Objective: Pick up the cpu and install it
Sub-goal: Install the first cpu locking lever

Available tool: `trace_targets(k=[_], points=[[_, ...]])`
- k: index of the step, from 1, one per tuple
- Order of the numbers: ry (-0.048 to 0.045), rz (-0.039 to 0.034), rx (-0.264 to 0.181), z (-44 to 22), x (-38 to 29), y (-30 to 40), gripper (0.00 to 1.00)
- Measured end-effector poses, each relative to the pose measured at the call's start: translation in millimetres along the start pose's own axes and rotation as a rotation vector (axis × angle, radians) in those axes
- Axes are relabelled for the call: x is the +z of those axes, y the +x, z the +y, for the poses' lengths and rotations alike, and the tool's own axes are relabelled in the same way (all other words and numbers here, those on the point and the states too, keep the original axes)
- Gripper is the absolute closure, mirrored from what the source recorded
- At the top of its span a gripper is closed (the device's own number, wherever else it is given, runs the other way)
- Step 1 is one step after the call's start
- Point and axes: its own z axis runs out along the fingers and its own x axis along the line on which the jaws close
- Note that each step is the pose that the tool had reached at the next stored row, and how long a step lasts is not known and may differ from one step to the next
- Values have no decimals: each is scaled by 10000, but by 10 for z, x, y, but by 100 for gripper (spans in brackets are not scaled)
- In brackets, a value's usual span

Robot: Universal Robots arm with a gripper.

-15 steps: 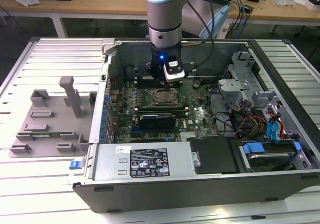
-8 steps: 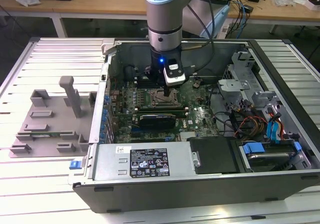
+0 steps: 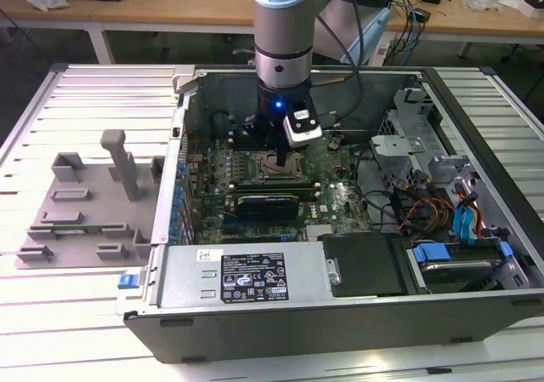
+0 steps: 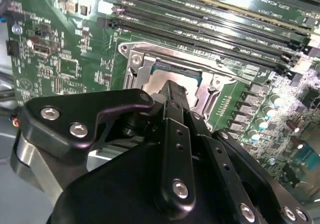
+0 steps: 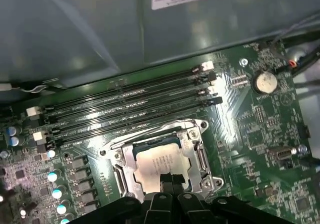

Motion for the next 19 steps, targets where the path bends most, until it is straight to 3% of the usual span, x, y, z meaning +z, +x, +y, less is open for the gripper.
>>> trace_targets(k=[8, 10, 11, 14, 17, 19], points=[[-67, 80, -1386, 0, 3, -1, 89], [-45, 158, -1908, 0, 4, -1, 89], [-2, 183, -2007, -1, 0, -1, 89], [-6, 182, -2009, 3, -87, -12, 89], [86, 179, -2066, 0, -93, -15, 89], [86, 178, -2068, 0, -93, -15, 89]])
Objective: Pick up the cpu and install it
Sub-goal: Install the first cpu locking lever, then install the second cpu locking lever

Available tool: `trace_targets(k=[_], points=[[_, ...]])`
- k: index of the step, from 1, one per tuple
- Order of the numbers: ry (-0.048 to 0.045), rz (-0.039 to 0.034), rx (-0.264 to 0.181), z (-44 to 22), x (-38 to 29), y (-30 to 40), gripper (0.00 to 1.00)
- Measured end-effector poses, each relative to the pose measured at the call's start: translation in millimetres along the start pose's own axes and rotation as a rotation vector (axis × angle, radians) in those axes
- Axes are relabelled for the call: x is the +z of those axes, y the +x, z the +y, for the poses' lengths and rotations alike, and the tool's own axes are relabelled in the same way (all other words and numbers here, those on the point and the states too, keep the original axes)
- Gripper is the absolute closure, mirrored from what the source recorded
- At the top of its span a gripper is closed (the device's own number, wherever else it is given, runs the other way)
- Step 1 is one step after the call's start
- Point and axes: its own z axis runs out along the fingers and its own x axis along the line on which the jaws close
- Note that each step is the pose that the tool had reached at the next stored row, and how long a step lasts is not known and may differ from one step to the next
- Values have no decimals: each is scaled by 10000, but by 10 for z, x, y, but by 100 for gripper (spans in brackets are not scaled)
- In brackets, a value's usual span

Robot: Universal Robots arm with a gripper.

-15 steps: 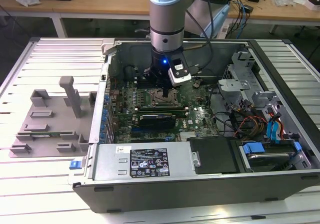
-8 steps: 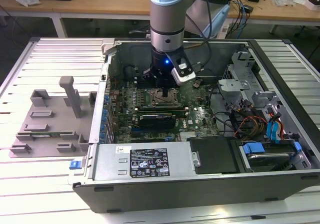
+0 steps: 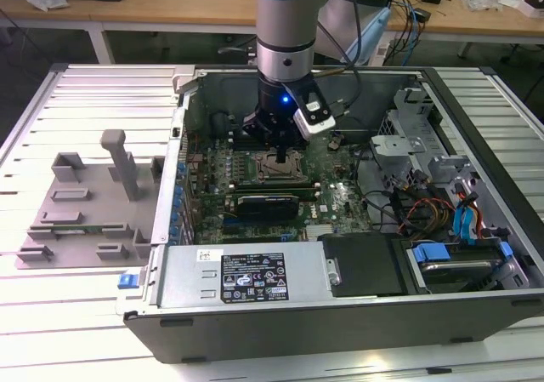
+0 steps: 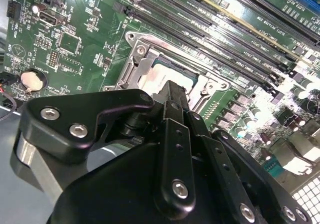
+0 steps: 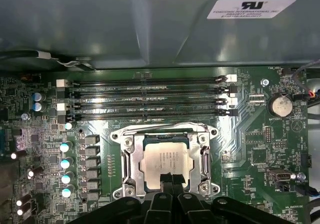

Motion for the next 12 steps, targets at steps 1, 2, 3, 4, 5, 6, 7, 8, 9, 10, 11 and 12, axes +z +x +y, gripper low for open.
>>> trace_targets(k=[1, 2, 3, 4, 5, 6, 7, 8, 9, 10, 11, 12], points=[[-1, 0, -4, 0, 0, 0, 89], [-1, -1, -7, 0, 0, 0, 89], [-1, -1, -7, 0, 0, 0, 89], [-1, -1, -8, 0, 0, 0, 89], [-1, -1, -10, 0, 0, 0, 89], [-1, -1, -10, 0, 0, 0, 89], [-1, 0, -11, 0, 0, 0, 89], [-2, -1, -11, 0, 0, 0, 89], [-1, 0, -12, 0, 0, 0, 89], [-1, 0, -13, 0, 0, 0, 89], [-1, -1, -14, 0, 0, 0, 89], [-3, -1, -14, 1, 0, 0, 89]])
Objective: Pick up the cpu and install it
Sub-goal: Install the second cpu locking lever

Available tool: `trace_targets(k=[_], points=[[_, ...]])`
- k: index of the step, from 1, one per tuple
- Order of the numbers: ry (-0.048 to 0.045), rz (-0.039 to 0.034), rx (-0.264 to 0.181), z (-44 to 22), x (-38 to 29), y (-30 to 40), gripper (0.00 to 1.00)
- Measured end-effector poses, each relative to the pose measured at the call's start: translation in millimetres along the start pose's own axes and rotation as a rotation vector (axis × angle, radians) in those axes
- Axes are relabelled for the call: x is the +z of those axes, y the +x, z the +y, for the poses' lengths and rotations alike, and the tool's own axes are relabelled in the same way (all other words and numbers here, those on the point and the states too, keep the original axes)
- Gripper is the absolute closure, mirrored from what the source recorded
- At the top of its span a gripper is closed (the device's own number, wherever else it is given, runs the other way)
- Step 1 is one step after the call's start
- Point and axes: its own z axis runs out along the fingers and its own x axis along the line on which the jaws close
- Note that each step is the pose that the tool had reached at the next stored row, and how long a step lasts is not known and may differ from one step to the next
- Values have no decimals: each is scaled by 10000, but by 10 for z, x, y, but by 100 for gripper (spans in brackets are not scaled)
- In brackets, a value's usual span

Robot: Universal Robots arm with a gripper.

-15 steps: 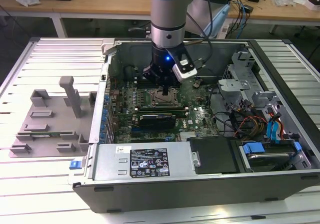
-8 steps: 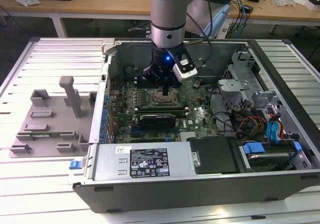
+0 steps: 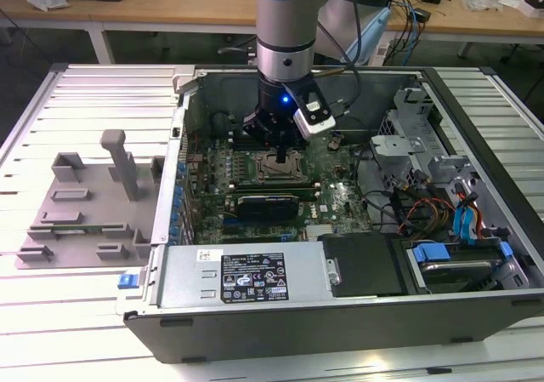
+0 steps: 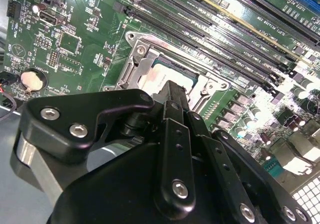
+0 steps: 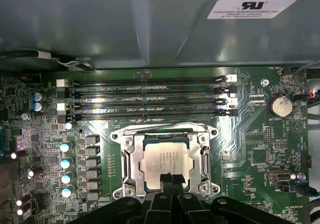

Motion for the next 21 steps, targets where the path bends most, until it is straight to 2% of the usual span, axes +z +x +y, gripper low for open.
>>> trace_targets(k=[2, 6, 8, 11, 13, 17, 18, 19, 21], points=[[2, 1, 0, 0, -20, -1, 89], [2, 1, 0, 0, -124, -6, 89], [1, -1, 0, 1, -202, -10, 89], [4, 2, 0, -9, -204, -9, 89], [2, 0, 0, -127, -203, -10, 89], [3, 0, 0, -282, -202, -10, 89], [3, 1, 0, -347, -202, -11, 89], [4, 1, 0, -381, -202, -11, 89], [1, 0, 1, -403, -199, -8, 89]])
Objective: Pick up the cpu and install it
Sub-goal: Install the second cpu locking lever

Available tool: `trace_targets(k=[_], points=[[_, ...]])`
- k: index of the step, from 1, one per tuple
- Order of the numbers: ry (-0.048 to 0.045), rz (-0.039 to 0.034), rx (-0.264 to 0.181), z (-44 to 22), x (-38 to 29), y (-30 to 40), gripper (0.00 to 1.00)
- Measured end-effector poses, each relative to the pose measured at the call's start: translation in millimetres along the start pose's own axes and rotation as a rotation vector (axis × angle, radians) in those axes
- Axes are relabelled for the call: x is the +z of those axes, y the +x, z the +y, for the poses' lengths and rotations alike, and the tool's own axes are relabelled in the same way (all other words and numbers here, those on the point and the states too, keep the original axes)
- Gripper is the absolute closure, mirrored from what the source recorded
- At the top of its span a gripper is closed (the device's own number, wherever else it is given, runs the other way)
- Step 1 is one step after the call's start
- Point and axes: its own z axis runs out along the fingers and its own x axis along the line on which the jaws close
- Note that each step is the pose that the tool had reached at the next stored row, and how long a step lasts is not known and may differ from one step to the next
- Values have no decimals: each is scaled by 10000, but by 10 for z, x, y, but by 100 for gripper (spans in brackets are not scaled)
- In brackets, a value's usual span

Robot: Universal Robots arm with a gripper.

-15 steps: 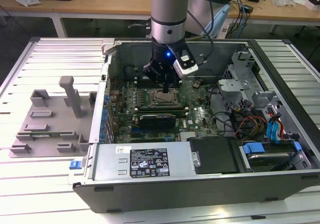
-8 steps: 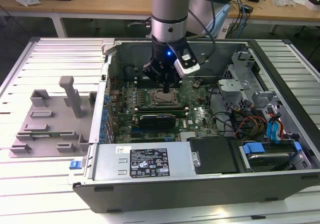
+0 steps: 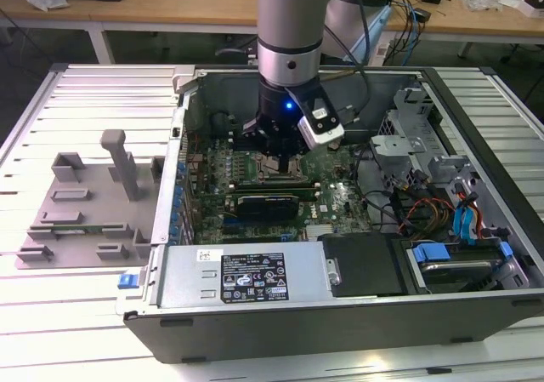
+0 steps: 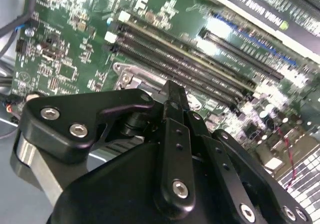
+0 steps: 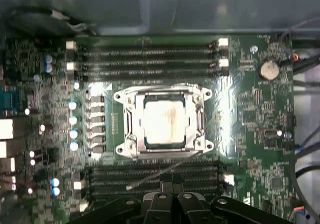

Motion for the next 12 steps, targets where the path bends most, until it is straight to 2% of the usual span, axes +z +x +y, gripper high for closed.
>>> trace_targets(k=[4, 7, 12], points=[[2, 1, -2, -6, 23, 47, 89], [1, 0, -2, -8, 94, 89, 89], [-3, -2, 0, -8, 102, 94, 89]])
